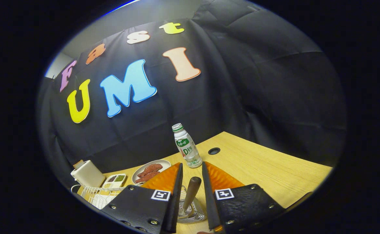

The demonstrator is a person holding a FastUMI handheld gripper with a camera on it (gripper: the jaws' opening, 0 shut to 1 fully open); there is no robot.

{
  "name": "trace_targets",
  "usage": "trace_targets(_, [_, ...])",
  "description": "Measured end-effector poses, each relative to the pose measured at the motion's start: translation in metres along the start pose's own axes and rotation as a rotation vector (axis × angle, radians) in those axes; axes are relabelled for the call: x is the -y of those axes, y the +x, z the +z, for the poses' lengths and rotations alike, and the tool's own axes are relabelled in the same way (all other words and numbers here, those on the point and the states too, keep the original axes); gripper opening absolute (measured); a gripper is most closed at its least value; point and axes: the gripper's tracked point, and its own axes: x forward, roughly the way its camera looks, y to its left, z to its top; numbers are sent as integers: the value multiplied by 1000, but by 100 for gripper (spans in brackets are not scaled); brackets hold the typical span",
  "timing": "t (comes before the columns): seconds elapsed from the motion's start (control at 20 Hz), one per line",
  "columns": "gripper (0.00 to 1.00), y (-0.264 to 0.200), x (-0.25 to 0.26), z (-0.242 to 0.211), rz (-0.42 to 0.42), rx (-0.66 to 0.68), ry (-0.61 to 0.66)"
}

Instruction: Take the plate from the dish rack, then take the spoon from the basket and place it into the plate.

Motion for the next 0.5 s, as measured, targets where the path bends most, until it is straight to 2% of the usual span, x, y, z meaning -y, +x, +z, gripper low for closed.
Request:
trace_targets(0.05, [38, 2, 0, -2, -3, -2, 14])
trace_targets(0.2, [34, 9, 3, -5, -24, -5, 33])
trace_targets(0.25, [18, 8, 0, -5, -18, -3, 40])
trace_targets(0.35, [19, 10, 0, -4, -34, 2, 42])
trace_targets(0.4, [13, 10, -4, -2, -29, 5, 56])
trace_targets(0.5, [13, 13, -3, 1, -43, 21, 50])
